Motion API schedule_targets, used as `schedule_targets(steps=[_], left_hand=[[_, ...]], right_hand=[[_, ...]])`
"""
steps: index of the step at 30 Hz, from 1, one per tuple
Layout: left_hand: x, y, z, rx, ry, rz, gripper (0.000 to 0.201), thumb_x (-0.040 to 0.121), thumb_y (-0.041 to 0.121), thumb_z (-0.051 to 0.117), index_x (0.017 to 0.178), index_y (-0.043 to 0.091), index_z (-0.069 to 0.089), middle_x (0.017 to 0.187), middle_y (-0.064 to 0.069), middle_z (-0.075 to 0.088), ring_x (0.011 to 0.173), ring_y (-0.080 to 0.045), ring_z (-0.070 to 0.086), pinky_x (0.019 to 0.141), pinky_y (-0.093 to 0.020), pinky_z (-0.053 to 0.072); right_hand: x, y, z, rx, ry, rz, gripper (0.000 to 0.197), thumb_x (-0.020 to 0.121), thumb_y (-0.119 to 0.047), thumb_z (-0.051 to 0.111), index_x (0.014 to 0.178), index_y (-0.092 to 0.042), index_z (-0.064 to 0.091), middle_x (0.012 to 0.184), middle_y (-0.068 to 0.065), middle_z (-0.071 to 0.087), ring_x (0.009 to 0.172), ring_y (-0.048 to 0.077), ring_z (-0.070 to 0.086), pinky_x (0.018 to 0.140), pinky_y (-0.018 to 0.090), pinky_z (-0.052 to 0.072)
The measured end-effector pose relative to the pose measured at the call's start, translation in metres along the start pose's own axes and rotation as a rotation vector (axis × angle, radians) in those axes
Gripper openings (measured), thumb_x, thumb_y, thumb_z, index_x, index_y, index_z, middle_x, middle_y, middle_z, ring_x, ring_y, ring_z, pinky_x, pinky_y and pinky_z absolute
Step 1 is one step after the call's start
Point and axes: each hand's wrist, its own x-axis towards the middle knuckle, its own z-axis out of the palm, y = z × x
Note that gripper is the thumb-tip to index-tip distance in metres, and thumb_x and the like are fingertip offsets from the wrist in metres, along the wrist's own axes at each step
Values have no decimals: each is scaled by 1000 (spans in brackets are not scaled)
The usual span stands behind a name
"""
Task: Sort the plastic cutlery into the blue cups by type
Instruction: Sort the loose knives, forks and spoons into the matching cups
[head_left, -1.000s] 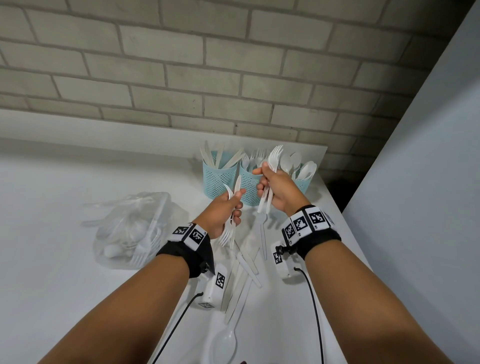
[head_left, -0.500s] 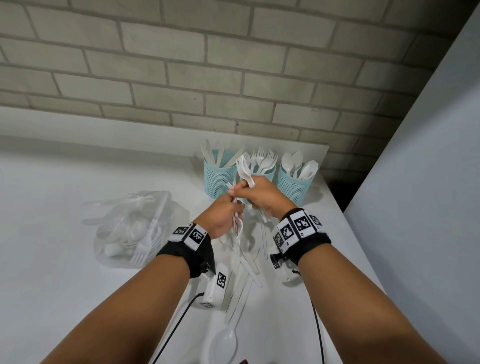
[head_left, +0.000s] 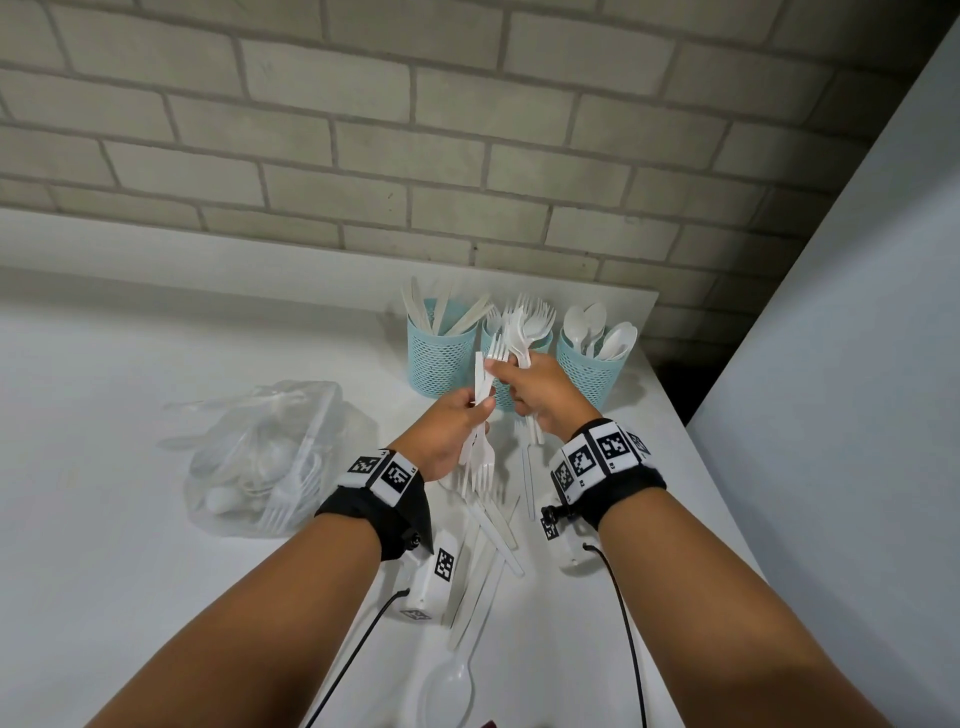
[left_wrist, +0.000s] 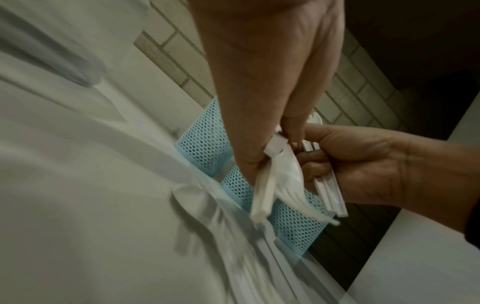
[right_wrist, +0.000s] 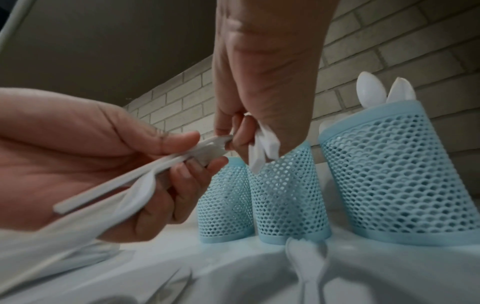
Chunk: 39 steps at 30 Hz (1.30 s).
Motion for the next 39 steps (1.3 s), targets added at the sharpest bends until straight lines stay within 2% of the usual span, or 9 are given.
schedule_targets(steps=[7, 14, 18, 22, 25, 29, 32, 36, 39], left_hand=[[7, -2, -1, -161, 59, -55, 24, 101, 28, 38, 83, 14, 46, 70, -1, 41, 62, -13, 40, 63, -25, 35], [9, -5, -12, -274, 149, -39, 23, 100, 26, 40, 80, 14, 44, 69, -1, 40, 63, -13, 40, 65, -27, 34], [9, -3, -11, -283, 167, 40, 19, 100, 22, 41, 83, 14, 45, 73, -1, 42, 67, -13, 45, 67, -26, 40], [7, -1, -7, -294, 203, 94, 8, 98, 21, 46, 100, 14, 50, 80, 0, 50, 76, -13, 54, 64, -25, 44], [7, -2, -9, -299, 212, 120, 19, 96, 21, 50, 112, 13, 49, 87, -1, 55, 81, -14, 58, 62, -26, 45], [7, 0, -13, -438, 241, 165, 12, 96, 17, 50, 105, 10, 50, 88, -4, 60, 79, -13, 62, 62, -23, 55], [7, 0, -15, -538, 281, 190, 4, 96, 14, 49, 93, 13, 50, 84, -3, 58, 76, -10, 65, 66, -23, 57], [7, 3, -17, -604, 300, 228, 6, 96, 11, 48, 91, 12, 48, 87, -5, 59, 87, -17, 65, 82, -33, 56], [7, 5, -19, -639, 311, 250, 9, 98, 13, 44, 90, 10, 48, 90, -9, 59, 87, -22, 65, 75, -33, 59]], right_hand=[[11, -5, -2, 119, 163, 26, 10, 100, -18, 38, 107, -13, 43, 84, 11, 64, 49, 10, 38, 40, 18, 30], [9, -6, -9, 287, 224, 37, 15, 101, -13, 34, 113, -10, 42, 72, 6, 57, 59, 15, 51, 51, 28, 41], [2, -4, -7, 387, 125, 121, 10, 102, -21, 33, 104, -16, 41, 65, 4, 45, 52, 15, 46, 47, 29, 49], [-3, -1, -7, 347, -23, 132, 16, 99, -30, 44, 109, -19, 39, 60, -2, 38, 38, 6, 30, 36, 16, 31], [-6, 3, -11, 182, -168, 57, 22, 90, -29, 61, 93, -15, 44, 52, -8, 39, 40, 3, 29, 37, 15, 26], [-10, 11, -12, 48, -347, 66, 14, 82, -24, 70, 88, -12, 64, 57, -5, 45, 43, 4, 32, 36, 15, 26], [-12, 19, -12, -81, -360, 90, 16, 79, -19, 73, 93, -16, 66, 64, -2, 54, 44, 4, 39, 35, 14, 28], [-10, 23, -15, -86, -288, 137, 18, 80, -24, 73, 86, -11, 62, 62, 0, 46, 43, 5, 34, 38, 16, 30], [-6, 21, -22, -7, -196, 143, 20, 84, -24, 70, 86, -6, 61, 60, -1, 42, 42, 5, 32, 36, 17, 29]])
